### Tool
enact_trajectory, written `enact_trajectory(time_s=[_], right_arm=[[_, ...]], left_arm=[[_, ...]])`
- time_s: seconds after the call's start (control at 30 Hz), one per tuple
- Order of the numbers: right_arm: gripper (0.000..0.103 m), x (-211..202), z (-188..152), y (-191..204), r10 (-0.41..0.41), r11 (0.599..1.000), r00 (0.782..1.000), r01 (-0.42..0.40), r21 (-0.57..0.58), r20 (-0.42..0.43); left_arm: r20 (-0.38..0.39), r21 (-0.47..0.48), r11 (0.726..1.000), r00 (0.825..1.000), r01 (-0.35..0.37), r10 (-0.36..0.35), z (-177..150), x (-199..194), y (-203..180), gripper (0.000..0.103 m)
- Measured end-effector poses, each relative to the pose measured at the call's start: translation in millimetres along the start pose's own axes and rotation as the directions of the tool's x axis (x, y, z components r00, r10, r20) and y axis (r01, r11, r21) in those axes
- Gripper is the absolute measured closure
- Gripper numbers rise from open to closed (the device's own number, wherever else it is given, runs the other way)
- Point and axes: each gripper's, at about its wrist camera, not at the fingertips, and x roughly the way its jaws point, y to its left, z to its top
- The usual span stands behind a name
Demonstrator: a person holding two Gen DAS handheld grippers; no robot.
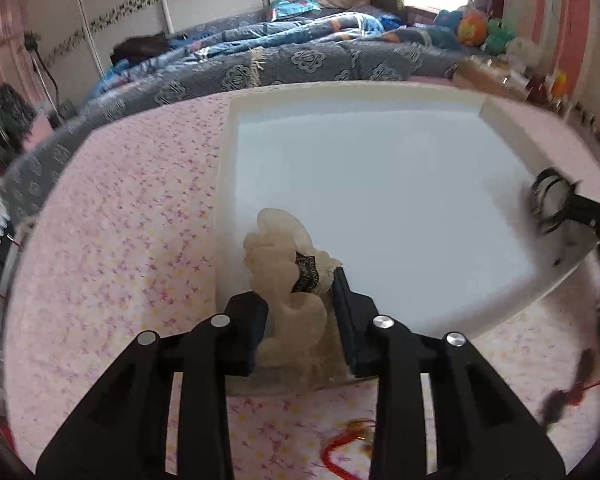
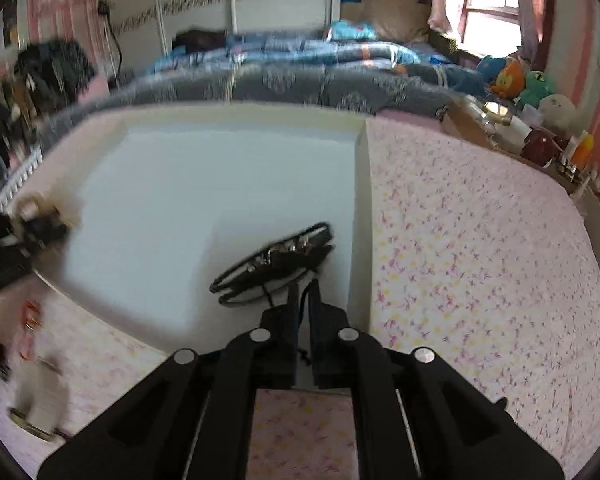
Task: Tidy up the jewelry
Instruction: 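Open the left tool over the tray while the right tool releases the bracelet inside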
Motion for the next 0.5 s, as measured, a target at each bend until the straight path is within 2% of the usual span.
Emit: enact_trajectory(time_s=[0.03, 0.07, 0.1, 0.13, 0.2, 0.27, 0.3, 0.37, 0.43, 0.5], right_arm=[[0.059, -10, 3, -1, 0.015, 1.000, 0.999, -0.016, 0.019, 0.034], [0.046, -17, 5, -2, 0.017, 0.999, 0.998, -0.019, 0.028, 0.061], [0.035, -23, 5, -3, 0.026, 0.999, 0.996, -0.029, 0.036, 0.088], [0.035, -29, 5, -5, 0.053, 0.997, 0.992, -0.059, 0.050, 0.119], [0.034, -32, 6, -12, 0.053, 0.995, 0.991, -0.063, 0.080, 0.123], [0.035, -41, 4, -19, 0.068, 0.992, 0.988, -0.082, 0.101, 0.138], [0.034, -49, 2, -22, 0.064, 0.991, 0.986, -0.080, 0.103, 0.154], [0.034, -68, -4, -26, 0.050, 0.993, 0.981, -0.069, 0.096, 0.187], [0.034, -83, -11, -30, 0.043, 0.993, 0.975, -0.065, 0.094, 0.217], [0.033, -101, -24, -31, 0.022, 0.995, 0.971, -0.044, 0.085, 0.240]], left_arm=[[0.019, -0.014, 1.000, 1.000, 0.003, -0.003, 1, -6, 2, 0.060], [0.043, -0.022, 1.000, 0.999, -0.007, 0.008, 2, -13, 2, 0.039], [0.065, -0.026, 1.000, 0.998, 0.001, 0.000, 2, -17, 3, 0.034], [0.085, -0.028, 0.999, 0.996, 0.016, -0.013, 4, -20, 3, 0.023], [0.101, -0.021, 1.000, 0.995, 0.013, -0.011, 2, -25, 4, 0.021], [0.128, -0.051, 0.995, 0.989, 0.085, -0.078, -3, -38, 12, 0.021], [0.152, -0.076, 0.989, 0.982, 0.129, -0.116, -4, -47, 16, 0.021], [0.251, -0.096, 0.968, 0.946, 0.233, -0.203, -12, -80, 27, 0.021], [0.317, -0.082, 0.969, 0.927, 0.235, -0.198, -22, -107, 34, 0.017], [0.357, -0.081, 0.980, 0.923, 0.184, -0.143, -34, -127, 41, 0.013]])
